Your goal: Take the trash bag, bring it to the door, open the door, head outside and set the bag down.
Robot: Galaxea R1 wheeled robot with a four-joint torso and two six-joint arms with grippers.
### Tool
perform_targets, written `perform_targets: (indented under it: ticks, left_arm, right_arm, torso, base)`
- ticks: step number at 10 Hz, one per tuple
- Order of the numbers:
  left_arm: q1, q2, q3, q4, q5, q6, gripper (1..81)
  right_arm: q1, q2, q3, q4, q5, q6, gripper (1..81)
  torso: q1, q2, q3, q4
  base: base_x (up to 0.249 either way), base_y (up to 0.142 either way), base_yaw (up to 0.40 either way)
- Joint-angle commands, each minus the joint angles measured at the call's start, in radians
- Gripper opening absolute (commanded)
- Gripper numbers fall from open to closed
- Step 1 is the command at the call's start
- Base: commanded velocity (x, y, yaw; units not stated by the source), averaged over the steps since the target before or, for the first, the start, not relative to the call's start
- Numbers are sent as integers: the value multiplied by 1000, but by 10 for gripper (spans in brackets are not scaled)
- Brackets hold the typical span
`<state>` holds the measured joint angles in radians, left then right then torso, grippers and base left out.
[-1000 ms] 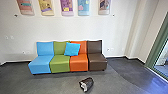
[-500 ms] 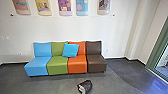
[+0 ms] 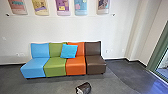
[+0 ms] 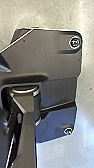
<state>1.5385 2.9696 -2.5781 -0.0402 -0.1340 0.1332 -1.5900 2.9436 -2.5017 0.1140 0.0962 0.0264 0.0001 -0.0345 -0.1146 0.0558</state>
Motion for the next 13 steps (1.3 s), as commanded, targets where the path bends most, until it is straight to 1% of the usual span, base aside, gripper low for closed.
perform_targets:
  ticks: [1,5,8,10,12,13]
  left_arm:
    - [-33,-6,6,-3,53,3,811]
    - [-33,-4,6,-3,54,3,811]
    - [-33,-4,6,-4,53,-6,811]
    - [-28,-7,6,-38,53,-7,811]
    - [-28,-7,6,-38,53,-7,811]
    - [-28,-6,6,-36,53,-7,811]
  right_arm:
    - [27,1,6,-10,-67,-6,811]
    - [31,-9,-5,-2,-69,-6,811]
    - [29,-15,21,-1,-73,-5,811]
    - [31,-42,43,3,-73,3,811]
    - [27,-79,83,4,-72,6,811]
    - [26,-107,124,4,-70,6,811]
  torso:
    - [0,0,0,0]
    - [0,0,0,0]
    - [0,0,0,0]
    - [0,0,0,0]
    - [0,0,0,0]
    - [0,0,0,0]
  base:
    - [157,0,0]
    - [145,0,0]
    - [125,0,0]
    - [125,0,0]
    - [127,0,0]
    - [130,0,0]
